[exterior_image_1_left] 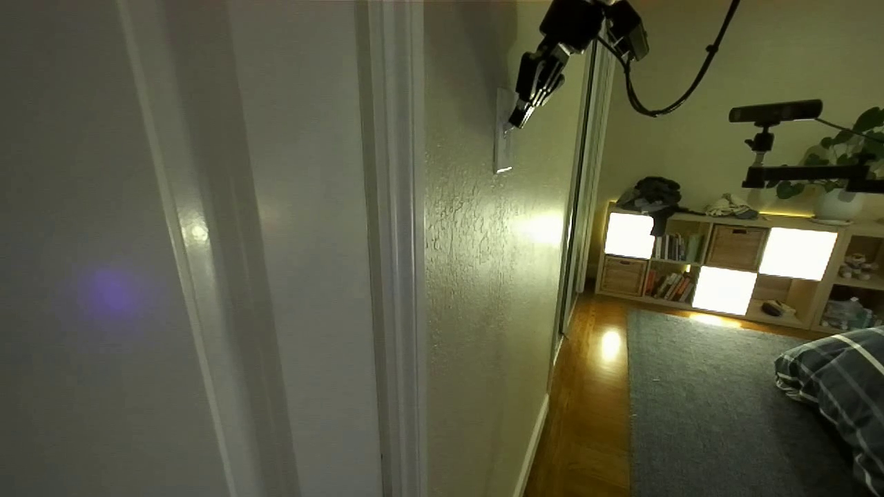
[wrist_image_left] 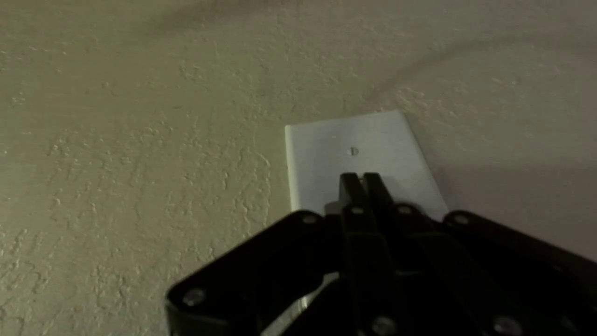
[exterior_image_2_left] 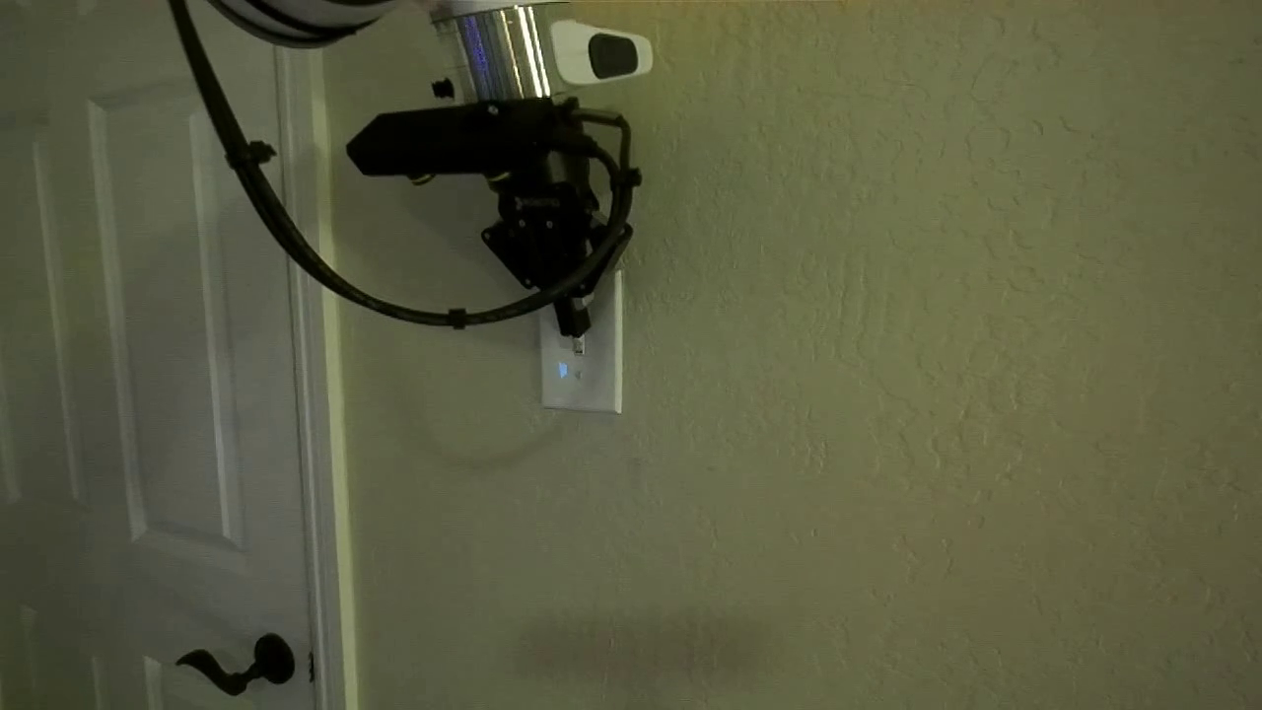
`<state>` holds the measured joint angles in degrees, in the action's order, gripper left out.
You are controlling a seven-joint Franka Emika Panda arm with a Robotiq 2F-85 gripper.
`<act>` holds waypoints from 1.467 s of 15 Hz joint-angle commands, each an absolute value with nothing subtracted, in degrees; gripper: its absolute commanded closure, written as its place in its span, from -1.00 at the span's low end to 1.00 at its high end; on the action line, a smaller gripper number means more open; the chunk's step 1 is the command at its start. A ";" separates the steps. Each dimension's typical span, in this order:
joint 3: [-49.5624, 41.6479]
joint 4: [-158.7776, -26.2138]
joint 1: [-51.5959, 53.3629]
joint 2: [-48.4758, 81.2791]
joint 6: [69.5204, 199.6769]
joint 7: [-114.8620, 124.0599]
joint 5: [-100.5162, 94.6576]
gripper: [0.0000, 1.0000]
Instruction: Turn off the light
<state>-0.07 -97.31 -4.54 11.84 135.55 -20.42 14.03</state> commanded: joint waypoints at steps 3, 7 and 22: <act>0.32 -100.09 -5.50 10.30 134.86 -21.24 15.10 0.85; 0.20 -101.09 -5.70 9.77 134.81 -21.26 15.01 0.85; 0.07 -102.10 -5.86 7.76 135.97 -21.70 14.38 0.85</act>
